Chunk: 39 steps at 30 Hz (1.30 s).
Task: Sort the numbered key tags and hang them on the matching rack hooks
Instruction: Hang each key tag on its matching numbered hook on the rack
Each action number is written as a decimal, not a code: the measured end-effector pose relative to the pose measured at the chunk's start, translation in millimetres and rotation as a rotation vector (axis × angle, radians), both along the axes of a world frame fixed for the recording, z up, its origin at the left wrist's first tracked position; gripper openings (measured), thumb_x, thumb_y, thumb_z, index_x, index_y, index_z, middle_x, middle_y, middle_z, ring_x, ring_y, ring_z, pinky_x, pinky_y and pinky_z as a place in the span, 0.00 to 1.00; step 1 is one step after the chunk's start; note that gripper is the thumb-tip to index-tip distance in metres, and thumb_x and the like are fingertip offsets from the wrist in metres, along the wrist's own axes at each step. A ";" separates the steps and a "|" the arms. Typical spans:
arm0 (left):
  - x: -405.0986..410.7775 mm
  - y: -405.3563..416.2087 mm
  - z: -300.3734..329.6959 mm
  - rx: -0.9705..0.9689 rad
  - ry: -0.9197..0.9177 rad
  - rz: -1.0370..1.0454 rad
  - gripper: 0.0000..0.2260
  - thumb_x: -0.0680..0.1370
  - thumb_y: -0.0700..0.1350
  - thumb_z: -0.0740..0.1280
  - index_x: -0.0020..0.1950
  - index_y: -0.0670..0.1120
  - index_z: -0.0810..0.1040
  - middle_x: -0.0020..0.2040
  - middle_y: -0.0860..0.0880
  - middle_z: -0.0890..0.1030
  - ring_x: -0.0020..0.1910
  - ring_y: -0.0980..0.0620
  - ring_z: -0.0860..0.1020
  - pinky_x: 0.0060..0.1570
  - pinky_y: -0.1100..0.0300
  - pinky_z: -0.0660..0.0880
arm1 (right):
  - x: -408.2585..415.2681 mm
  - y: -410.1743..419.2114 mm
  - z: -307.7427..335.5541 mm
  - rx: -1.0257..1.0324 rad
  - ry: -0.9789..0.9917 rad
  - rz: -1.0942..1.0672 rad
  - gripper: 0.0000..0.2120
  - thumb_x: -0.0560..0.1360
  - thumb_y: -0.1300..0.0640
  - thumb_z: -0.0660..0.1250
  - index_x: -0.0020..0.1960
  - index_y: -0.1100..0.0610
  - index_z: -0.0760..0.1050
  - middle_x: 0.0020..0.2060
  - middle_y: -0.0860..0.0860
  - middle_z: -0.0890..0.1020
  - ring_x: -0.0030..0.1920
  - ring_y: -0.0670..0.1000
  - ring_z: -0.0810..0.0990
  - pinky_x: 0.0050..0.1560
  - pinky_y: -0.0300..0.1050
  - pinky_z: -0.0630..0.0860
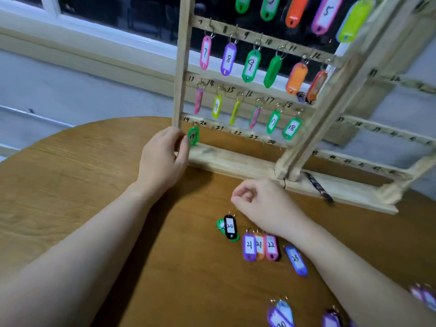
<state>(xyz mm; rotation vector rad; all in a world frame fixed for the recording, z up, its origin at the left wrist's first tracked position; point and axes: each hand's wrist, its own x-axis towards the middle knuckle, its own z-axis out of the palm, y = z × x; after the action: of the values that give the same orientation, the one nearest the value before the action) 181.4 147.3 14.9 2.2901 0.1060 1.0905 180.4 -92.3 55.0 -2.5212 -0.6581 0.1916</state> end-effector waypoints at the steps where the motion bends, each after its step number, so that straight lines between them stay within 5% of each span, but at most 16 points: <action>1: -4.8 -2.9 2.5 0.020 0.073 -0.028 0.08 0.81 0.45 0.63 0.43 0.45 0.75 0.38 0.51 0.75 0.38 0.47 0.73 0.39 0.54 0.67 | -5.6 -1.4 -2.9 -0.022 0.031 -0.020 0.06 0.76 0.48 0.72 0.45 0.50 0.82 0.33 0.48 0.82 0.30 0.40 0.73 0.32 0.35 0.69; 5: -27.9 -24.6 7.1 -0.050 0.350 -0.137 0.09 0.80 0.47 0.65 0.42 0.47 0.80 0.37 0.50 0.79 0.40 0.49 0.76 0.40 0.57 0.69 | -24.4 8.2 -8.2 -0.246 -0.021 -0.066 0.20 0.69 0.32 0.71 0.45 0.49 0.79 0.43 0.48 0.82 0.47 0.50 0.80 0.45 0.45 0.75; 10: -57.1 -46.3 -5.3 -0.114 0.380 -0.234 0.09 0.80 0.47 0.66 0.39 0.53 0.78 0.35 0.57 0.80 0.37 0.61 0.76 0.40 0.63 0.70 | -39.2 16.3 8.2 -0.404 -0.077 -0.092 0.29 0.71 0.31 0.70 0.59 0.53 0.76 0.59 0.53 0.80 0.61 0.58 0.78 0.56 0.51 0.74; 17: -65.4 -44.8 -1.4 -0.038 0.561 -0.560 0.06 0.77 0.44 0.71 0.51 0.53 0.85 0.42 0.58 0.83 0.42 0.58 0.78 0.46 0.62 0.74 | -45.2 -0.7 13.5 -0.409 0.049 -0.076 0.27 0.69 0.33 0.75 0.58 0.52 0.78 0.53 0.49 0.81 0.55 0.53 0.80 0.53 0.49 0.78; 21: -66.4 -45.8 -0.7 -0.052 0.671 -0.636 0.11 0.72 0.55 0.75 0.53 0.59 0.84 0.40 0.56 0.79 0.41 0.57 0.76 0.46 0.64 0.70 | -41.0 -6.9 6.6 -0.280 0.092 -0.075 0.15 0.72 0.44 0.76 0.54 0.50 0.80 0.50 0.48 0.81 0.42 0.52 0.82 0.43 0.50 0.82; 25: -69.7 -50.7 1.3 0.078 0.737 -0.603 0.14 0.72 0.58 0.76 0.56 0.60 0.82 0.44 0.57 0.79 0.48 0.61 0.75 0.60 0.59 0.62 | -36.7 -12.3 1.4 -0.207 0.053 -0.062 0.06 0.77 0.52 0.71 0.42 0.50 0.82 0.41 0.47 0.83 0.39 0.52 0.85 0.42 0.54 0.84; 31: -66.7 -48.4 1.3 0.043 0.677 -0.593 0.04 0.76 0.49 0.75 0.49 0.57 0.83 0.37 0.62 0.78 0.39 0.64 0.75 0.42 0.70 0.66 | -26.3 -16.3 0.5 -0.081 -0.021 -0.060 0.10 0.80 0.54 0.67 0.41 0.49 0.83 0.37 0.45 0.82 0.33 0.47 0.80 0.37 0.50 0.81; 35: -64.3 -45.1 -0.5 0.048 0.619 -0.532 0.07 0.77 0.45 0.73 0.47 0.58 0.82 0.42 0.63 0.78 0.43 0.66 0.75 0.43 0.72 0.67 | -17.7 -16.0 4.2 -0.010 -0.063 -0.052 0.08 0.80 0.52 0.68 0.44 0.48 0.82 0.34 0.46 0.80 0.30 0.46 0.75 0.31 0.42 0.72; 39: -62.6 -43.0 -1.5 0.049 0.599 -0.529 0.06 0.77 0.46 0.74 0.44 0.58 0.82 0.43 0.61 0.80 0.45 0.64 0.76 0.45 0.70 0.69 | -4.5 -9.5 4.7 0.131 -0.090 -0.076 0.08 0.79 0.54 0.69 0.43 0.47 0.84 0.39 0.45 0.84 0.38 0.41 0.79 0.40 0.37 0.73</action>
<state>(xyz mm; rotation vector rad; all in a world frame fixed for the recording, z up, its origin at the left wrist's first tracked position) 118.8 104.3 13.5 2.4129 -0.2807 0.1329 175.9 -101.7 59.7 -2.4341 -0.5890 0.0078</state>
